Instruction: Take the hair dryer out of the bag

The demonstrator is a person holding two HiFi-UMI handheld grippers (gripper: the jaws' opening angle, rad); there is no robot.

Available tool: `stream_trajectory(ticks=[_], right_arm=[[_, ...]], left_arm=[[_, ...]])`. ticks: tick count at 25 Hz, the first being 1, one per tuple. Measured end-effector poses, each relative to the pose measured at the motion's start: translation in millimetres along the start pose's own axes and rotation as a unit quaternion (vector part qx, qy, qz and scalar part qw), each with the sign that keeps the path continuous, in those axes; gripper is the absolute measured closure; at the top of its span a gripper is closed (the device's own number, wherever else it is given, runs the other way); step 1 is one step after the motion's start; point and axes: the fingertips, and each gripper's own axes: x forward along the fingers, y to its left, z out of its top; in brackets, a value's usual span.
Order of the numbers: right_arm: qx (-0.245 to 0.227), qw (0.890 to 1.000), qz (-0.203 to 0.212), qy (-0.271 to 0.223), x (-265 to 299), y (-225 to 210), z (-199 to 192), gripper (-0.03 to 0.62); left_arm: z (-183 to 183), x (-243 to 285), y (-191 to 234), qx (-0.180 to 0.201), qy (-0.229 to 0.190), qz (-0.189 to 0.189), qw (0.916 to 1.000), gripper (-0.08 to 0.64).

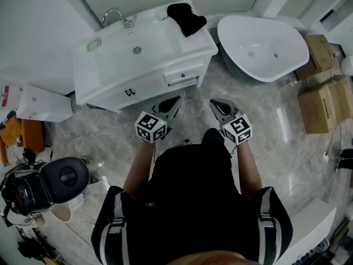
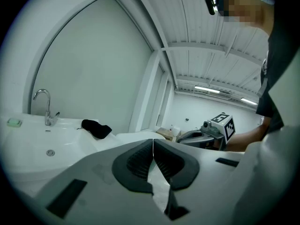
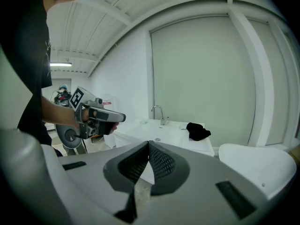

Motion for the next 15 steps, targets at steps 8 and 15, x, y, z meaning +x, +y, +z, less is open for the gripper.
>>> stream_trajectory(ticks=[8, 15], right_arm=[[0.004, 1.0, 0.005, 0.011, 4, -21, 0, 0.534], [0.009, 0.999, 0.028, 0.02, 23, -51, -6, 0.534]], left_arm=[[1, 20, 6, 0.003, 0.015, 0.002, 0.9999, 0.543], [1, 46, 28, -0.001, 0.029, 0.028, 0.9992, 0.543]])
